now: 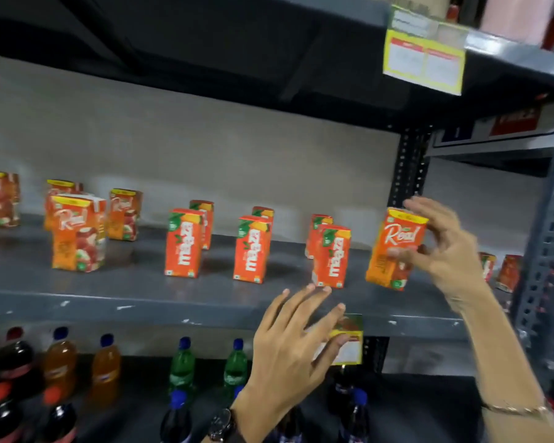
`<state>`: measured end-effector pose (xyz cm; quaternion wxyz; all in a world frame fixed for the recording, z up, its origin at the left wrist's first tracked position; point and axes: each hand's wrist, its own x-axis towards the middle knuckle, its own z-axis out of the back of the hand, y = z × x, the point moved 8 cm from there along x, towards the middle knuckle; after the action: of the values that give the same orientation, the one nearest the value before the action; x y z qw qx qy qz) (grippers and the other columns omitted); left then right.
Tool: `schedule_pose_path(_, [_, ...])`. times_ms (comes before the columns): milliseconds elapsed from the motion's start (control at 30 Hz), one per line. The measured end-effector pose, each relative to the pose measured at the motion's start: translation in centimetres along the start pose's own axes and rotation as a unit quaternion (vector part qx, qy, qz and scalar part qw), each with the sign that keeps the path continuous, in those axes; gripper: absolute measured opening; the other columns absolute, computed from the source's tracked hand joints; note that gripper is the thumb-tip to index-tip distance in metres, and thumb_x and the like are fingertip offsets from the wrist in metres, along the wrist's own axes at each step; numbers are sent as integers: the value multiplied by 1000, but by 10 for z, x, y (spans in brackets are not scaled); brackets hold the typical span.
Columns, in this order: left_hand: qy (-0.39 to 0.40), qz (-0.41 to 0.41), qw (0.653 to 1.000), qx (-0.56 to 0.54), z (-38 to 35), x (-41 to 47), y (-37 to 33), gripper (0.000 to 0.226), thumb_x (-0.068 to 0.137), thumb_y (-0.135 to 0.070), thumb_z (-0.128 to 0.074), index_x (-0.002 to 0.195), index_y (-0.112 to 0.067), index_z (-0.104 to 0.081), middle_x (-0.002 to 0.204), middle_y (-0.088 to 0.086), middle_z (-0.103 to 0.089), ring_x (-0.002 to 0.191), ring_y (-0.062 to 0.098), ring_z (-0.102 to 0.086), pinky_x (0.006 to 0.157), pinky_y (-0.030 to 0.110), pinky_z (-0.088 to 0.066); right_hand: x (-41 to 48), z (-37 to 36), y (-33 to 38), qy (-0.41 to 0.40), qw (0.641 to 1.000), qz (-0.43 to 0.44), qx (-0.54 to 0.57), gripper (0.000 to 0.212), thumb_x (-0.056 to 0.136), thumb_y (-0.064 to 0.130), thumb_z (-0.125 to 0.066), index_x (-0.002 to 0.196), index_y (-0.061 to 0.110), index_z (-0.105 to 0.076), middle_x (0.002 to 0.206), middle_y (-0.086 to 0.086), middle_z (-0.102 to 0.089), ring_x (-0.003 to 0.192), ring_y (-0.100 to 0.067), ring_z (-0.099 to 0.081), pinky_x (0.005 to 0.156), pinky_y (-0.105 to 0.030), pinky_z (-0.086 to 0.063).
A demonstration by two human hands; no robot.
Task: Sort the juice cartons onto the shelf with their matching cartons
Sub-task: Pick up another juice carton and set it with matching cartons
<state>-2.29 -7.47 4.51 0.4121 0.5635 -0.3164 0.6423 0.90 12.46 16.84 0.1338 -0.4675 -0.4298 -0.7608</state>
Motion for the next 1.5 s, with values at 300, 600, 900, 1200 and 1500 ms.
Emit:
schedule_pose_path(300, [-40, 57, 992, 104, 164, -27, 133, 29, 92, -40, -51, 117, -27, -60, 126, -1, -60, 125, 15, -49, 107, 36, -36, 11, -187, 139, 69, 985, 115, 105, 63, 46, 43, -85, 104, 35, -61, 121, -17, -58, 103, -16, -61, 83, -24, -54])
schedule_pose_path(600, [-75, 148, 951, 261, 346, -70, 298, 31, 93, -35, -49, 114, -18, -65, 124, 0, -61, 121, 18, -52, 106, 44, -37, 27, -442, 199, 106, 968, 102, 204, 62, 48, 13, -85, 99, 34, -58, 114, -12, -63, 97, -12, -61, 87, -21, -50])
schedule_pose_path(900, [-17, 212, 943, 255, 350, -102, 371, 39, 92, -46, -42, 107, -21, -68, 120, -4, -64, 125, 15, -48, 113, 44, -27, 11, -541, 131, 136, 988, -56, 46, 64, 57, 1, -82, 113, 23, -59, 119, 0, -50, 107, -13, -50, 97, -43, -48])
schedule_pose_path(1200, [-51, 199, 951, 232, 346, -106, 375, 41, 93, -46, -41, 104, -19, -70, 115, -2, -66, 123, 16, -48, 114, 45, -25, -2, -544, 118, 202, 967, -134, 81, 85, 71, 5, -75, 138, 27, -27, 142, -4, -39, 121, -16, -44, 94, -40, -47])
schedule_pose_path(1500, [2, 311, 942, 125, 363, -32, 419, 62, 86, -58, -49, 136, -22, -40, 133, -2, -54, 121, 16, -48, 98, 37, -36, -39, -550, 75, 257, 932, -254, 34, 100, 62, 21, -83, 140, 17, -21, 134, -6, -53, 124, -25, -49, 108, -49, -36])
